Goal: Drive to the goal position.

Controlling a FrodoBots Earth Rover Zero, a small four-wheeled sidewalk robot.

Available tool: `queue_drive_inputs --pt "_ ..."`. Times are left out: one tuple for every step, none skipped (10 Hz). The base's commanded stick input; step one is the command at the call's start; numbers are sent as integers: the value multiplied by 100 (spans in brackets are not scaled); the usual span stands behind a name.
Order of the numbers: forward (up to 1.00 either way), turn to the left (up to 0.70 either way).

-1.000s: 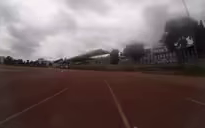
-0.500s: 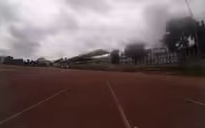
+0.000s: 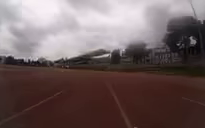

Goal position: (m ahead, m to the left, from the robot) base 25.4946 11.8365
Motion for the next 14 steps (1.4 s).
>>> queue_drive_inputs --pt "67 0" --pt "67 0" --pt "67 0" --pt "67 0" --pt "67 0" --pt "67 0" --pt "67 0" --pt "67 0" --pt "67 0" --pt "67 0" --pt "67 0" --pt "67 0" --pt "67 0" --pt "67 0"
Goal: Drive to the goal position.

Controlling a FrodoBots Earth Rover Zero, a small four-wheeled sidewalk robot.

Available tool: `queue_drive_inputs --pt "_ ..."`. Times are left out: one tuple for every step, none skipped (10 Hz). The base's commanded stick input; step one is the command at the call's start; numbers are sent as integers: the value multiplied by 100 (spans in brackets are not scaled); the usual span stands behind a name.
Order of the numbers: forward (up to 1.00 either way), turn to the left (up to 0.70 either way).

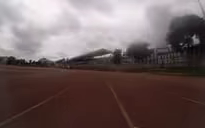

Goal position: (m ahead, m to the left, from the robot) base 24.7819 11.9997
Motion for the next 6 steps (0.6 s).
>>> queue_drive_inputs --pt "67 0" --pt "67 0" --pt "67 0" --pt "67 0" --pt "67 0" --pt "67 0"
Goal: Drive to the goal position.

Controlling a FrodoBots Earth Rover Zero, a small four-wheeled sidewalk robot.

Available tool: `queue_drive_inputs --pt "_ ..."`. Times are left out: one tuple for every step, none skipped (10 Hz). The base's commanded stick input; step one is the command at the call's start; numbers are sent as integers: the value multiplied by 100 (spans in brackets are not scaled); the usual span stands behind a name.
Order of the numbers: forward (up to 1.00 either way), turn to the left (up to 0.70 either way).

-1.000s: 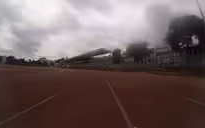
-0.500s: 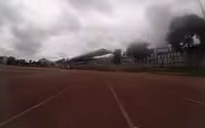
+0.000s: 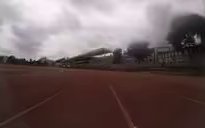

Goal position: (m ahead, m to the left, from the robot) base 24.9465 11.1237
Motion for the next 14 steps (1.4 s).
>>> queue_drive_inputs --pt "67 0" --pt "67 0" --pt "67 0" --pt "67 0" --pt "67 0" --pt "67 0" --pt "67 0" --pt "67 0" --pt "67 0" --pt "67 0" --pt "67 0" --pt "67 0" --pt "67 0" --pt "67 0"
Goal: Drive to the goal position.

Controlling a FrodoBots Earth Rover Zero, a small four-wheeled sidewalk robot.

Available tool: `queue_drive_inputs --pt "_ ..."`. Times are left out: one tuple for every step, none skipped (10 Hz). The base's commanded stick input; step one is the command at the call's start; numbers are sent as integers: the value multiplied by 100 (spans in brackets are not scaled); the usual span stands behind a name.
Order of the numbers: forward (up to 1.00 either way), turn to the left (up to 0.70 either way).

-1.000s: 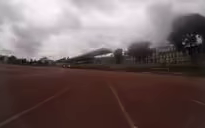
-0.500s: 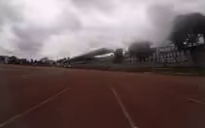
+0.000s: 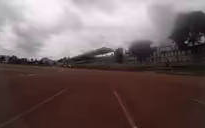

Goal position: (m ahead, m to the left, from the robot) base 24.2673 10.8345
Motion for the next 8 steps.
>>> queue_drive_inputs --pt "67 0" --pt "67 0" --pt "67 0" --pt "67 0" --pt "67 0" --pt "67 0" --pt "67 0" --pt "67 0"
